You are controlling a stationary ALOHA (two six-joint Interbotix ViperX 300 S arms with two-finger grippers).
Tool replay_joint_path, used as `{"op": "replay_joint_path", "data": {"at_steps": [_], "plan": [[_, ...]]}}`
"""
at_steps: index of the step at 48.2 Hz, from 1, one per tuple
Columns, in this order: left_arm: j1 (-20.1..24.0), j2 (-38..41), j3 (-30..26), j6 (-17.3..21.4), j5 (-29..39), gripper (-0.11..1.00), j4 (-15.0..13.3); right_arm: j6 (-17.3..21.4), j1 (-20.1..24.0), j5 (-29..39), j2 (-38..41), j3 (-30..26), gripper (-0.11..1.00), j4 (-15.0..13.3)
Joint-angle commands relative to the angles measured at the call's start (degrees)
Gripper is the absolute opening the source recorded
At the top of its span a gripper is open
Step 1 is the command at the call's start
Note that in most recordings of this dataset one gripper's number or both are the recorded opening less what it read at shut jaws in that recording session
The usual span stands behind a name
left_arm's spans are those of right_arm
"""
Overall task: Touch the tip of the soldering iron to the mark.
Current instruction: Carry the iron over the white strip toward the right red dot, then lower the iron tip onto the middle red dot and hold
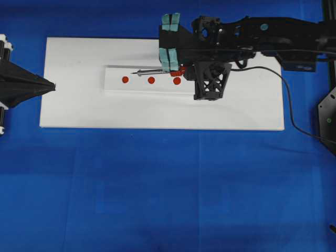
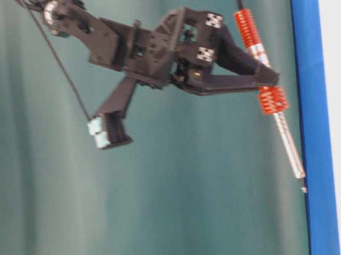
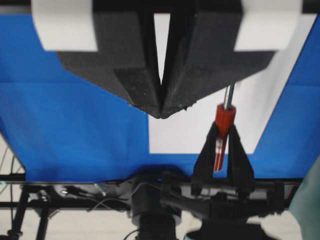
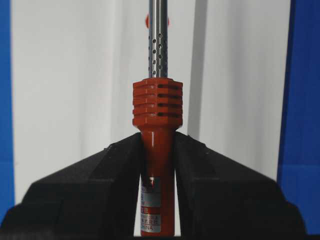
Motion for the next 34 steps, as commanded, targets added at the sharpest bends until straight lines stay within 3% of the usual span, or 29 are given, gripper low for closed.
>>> {"op": "replay_joint_path", "data": {"at_steps": [1, 34], "plan": [[0.00, 0.35, -0.53, 0.09, -0.26, 0.00, 0.09, 0.09, -0.35, -1.32, 0.35, -1.49, 0.06, -0.09], [0.00, 0.53, -0.18, 0.18, -0.26, 0.00, 0.18, -0.26, -0.70, -3.87, 7.47, -3.96, 0.06, -0.09]]}}
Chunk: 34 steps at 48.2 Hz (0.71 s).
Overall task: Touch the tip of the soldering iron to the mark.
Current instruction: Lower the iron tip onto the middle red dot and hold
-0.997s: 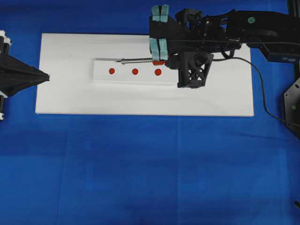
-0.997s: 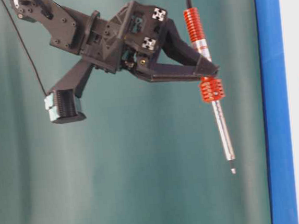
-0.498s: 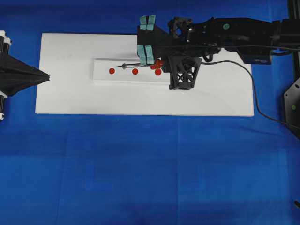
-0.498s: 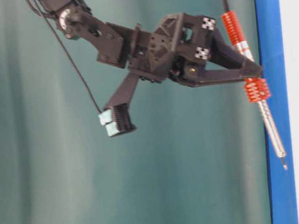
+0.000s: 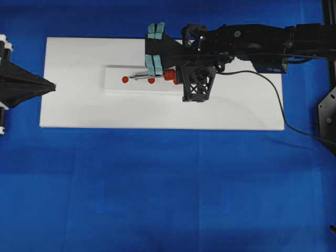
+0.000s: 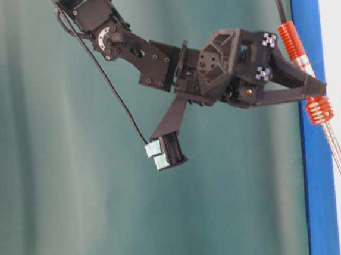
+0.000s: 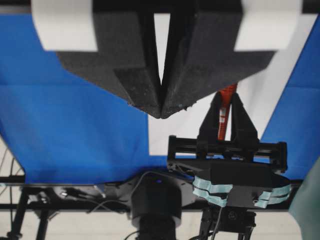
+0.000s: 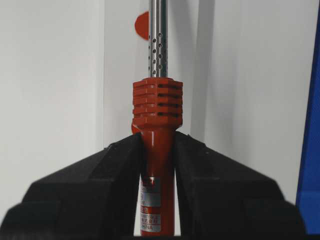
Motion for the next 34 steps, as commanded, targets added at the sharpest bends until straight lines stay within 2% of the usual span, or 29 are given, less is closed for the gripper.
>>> {"op": "replay_joint_path", "data": {"at_steps": [1, 34], "plan": [[0.00, 0.44, -0.44, 0.09, -0.26, 0.00, 0.09, -0.18, -0.18, -0.44, -0.44, -1.93, 0.06, -0.09], [0.00, 0.26, -0.26, 0.09, -0.26, 0.00, 0.09, -0.18, -0.18, -0.18, 0.44, -2.02, 0.06, -0.09]]}}
